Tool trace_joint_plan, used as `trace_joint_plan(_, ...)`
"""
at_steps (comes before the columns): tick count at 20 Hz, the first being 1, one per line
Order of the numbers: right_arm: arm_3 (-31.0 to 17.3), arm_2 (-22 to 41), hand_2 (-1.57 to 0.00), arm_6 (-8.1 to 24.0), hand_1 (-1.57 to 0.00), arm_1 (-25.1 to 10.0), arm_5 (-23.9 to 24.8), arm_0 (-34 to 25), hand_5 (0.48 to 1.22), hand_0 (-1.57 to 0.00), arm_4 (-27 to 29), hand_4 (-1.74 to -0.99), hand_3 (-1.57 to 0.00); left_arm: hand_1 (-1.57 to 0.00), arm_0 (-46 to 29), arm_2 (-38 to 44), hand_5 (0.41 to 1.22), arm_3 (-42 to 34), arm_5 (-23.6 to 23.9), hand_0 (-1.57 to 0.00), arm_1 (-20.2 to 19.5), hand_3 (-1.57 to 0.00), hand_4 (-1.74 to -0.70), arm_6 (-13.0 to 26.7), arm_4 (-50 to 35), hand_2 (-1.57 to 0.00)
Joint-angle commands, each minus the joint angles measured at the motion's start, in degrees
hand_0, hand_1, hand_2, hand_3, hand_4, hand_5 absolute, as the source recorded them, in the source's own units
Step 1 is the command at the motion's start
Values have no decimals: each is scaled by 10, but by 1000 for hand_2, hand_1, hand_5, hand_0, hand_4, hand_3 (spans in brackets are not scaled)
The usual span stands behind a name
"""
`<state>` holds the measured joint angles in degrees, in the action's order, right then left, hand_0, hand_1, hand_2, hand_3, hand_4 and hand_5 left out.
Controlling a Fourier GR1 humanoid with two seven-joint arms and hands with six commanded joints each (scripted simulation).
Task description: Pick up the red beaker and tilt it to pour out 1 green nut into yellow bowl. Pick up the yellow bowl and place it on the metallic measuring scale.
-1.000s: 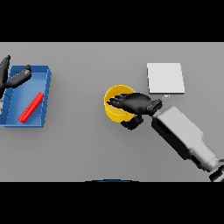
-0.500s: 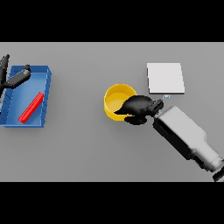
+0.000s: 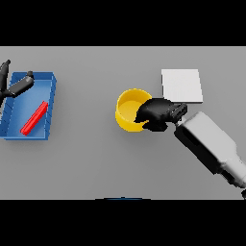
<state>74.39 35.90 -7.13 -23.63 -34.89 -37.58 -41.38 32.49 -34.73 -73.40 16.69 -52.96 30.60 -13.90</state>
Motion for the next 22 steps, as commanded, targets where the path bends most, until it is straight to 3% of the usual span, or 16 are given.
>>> trace_joint_plan(1,7,-7,-1490,-1,-1545,-7,-8,-6,1215,-1547,7,-1732,-1329,1,-5,0,723,5,2,1,0,1,-799,-6,1,1)
trace_joint_plan(2,16,-9,-1506,12,-1551,-12,-14,-10,1216,-1552,9,-1731,-1377,1,0,-1,721,6,2,1,2,1,-798,-4,4,1)
trace_joint_plan(8,76,-42,-1554,76,-1566,-39,-51,-27,1219,-1566,41,-1721,-1262,1,5,1,723,9,-2,1,6,1,-806,-4,-1,1)
trace_joint_plan(11,85,-46,-1562,86,-1568,-41,-51,-30,1220,-1568,43,-1719,-1243,1,2,0,723,5,-4,1,-4,1,-799,-7,4,1)
trace_joint_plan(15,58,-61,-1567,66,-1570,-73,-29,-57,1221,-1570,34,-1720,-1325,1,3,3,741,-4,4,1,-2,1,-811,0,1,1)
trace_joint_plan(22,-56,-96,-1570,50,-1571,-101,26,-86,1221,-1571,31,-1720,-1211,1,-7,-1,750,-28,10,1,-15,1,-818,27,3,1)
